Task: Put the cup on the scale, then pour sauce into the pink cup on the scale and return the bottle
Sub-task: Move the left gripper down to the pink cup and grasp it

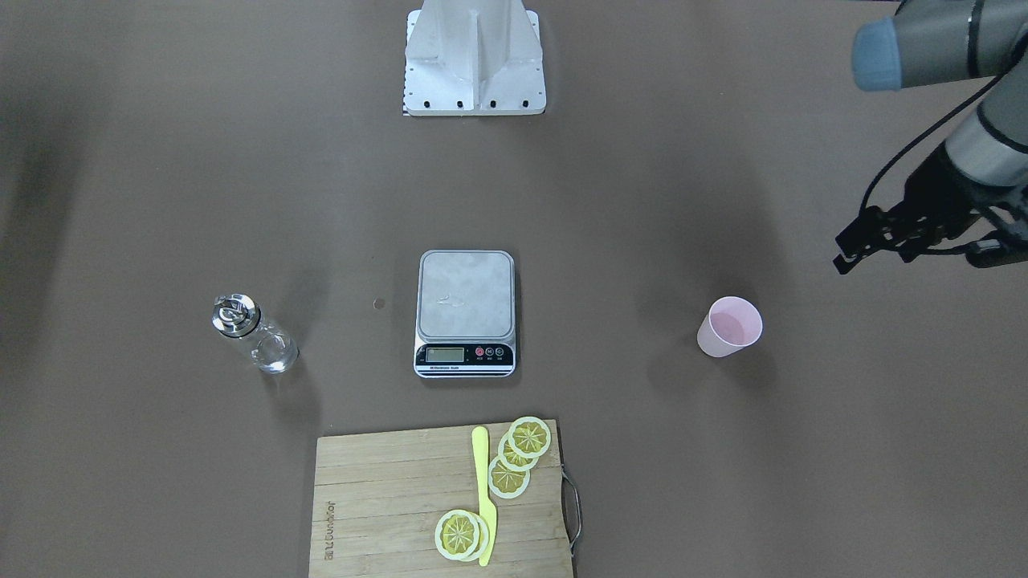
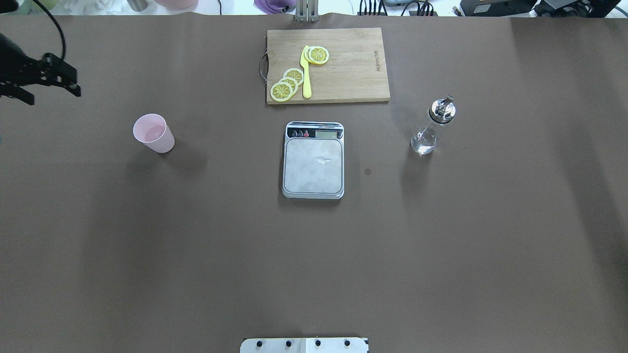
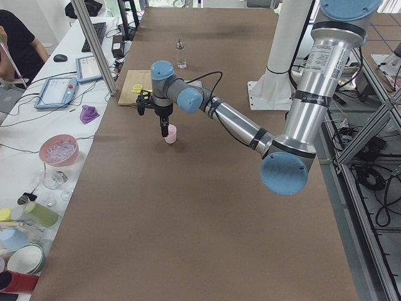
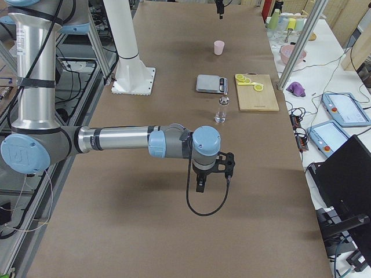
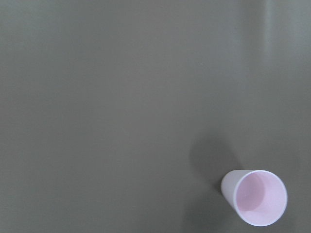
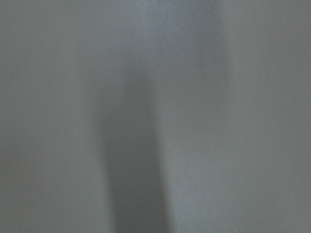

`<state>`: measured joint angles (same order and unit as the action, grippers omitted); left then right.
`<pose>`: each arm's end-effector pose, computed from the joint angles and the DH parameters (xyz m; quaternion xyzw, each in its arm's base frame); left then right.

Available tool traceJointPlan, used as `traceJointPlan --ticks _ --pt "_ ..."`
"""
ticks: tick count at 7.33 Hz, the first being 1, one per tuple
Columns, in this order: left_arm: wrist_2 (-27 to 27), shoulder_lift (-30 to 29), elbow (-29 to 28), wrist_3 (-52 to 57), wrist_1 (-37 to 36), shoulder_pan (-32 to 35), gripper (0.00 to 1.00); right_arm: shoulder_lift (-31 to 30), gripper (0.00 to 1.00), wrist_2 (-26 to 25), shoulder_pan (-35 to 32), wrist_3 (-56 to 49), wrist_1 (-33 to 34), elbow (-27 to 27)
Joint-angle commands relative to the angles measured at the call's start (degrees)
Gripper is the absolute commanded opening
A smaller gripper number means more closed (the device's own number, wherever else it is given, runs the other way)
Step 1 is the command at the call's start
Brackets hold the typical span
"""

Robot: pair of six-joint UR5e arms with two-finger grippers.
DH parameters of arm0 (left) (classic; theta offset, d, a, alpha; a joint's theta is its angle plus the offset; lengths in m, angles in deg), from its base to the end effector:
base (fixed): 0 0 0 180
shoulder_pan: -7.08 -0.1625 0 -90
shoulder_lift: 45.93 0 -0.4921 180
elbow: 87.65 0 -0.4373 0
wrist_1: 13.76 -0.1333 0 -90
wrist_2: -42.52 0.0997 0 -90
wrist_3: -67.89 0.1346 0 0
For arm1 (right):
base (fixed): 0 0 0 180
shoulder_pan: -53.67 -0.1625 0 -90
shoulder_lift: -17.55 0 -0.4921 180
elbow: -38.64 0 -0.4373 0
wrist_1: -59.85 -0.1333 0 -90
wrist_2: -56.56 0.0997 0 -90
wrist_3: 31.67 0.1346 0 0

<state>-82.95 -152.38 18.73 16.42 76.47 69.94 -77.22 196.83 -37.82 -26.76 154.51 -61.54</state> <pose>0.2475 -0.6038 0.4349 0.0247 0.3976 -0.1077 0.9109 0.0427 -0.4943 0.6964 -0.0068 -0.4247 0.0478 0.9040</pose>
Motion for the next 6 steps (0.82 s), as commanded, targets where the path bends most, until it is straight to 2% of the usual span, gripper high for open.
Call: traceJointPlan --ticks 1,4,6 --pt "4.7 -2.3 -2.9 -4.9 1.7 -5.8 0.97 0.0 1.00 0.0 0.0 0.0 0.0 0.1" --pt "4.8 -2.6 -10.2 -7.6 11.7 -7.2 0.97 0.1 1.00 0.0 0.0 0.0 0.0 0.2" --pt "4.8 -3.2 -11.2 -8.1 12.2 -8.5 0.97 0.1 1.00 0.0 0.0 0.0 0.0 0.2"
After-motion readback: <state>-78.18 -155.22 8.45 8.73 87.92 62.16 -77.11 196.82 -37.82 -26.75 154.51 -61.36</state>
